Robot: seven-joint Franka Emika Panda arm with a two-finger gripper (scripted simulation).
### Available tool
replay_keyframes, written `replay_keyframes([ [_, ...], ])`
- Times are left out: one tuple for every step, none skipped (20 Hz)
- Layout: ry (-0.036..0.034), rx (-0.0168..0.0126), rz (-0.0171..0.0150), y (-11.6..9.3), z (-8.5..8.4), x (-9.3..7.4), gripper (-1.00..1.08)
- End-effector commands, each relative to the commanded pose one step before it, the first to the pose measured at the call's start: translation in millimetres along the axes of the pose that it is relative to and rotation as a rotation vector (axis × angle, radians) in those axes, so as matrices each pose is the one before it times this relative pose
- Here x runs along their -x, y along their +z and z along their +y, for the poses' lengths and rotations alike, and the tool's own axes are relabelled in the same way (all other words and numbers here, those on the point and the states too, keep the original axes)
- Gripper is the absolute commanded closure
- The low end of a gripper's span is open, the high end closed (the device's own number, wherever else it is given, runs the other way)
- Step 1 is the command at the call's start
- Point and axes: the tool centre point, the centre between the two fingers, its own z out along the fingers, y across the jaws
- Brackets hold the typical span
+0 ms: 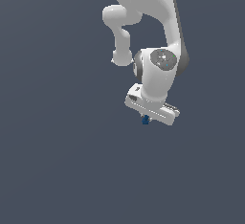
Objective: Pick up the object and move it to a goal position.
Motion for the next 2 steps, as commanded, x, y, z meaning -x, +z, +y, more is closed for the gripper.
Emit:
replay_keyframes([
  [0.00153, 0.001, -0.00114, -1.82, -1.41, 0.19, 1.08],
  [0.0, 0.0, 0.0, 0.18, 0.02, -0.18, 1.08],
])
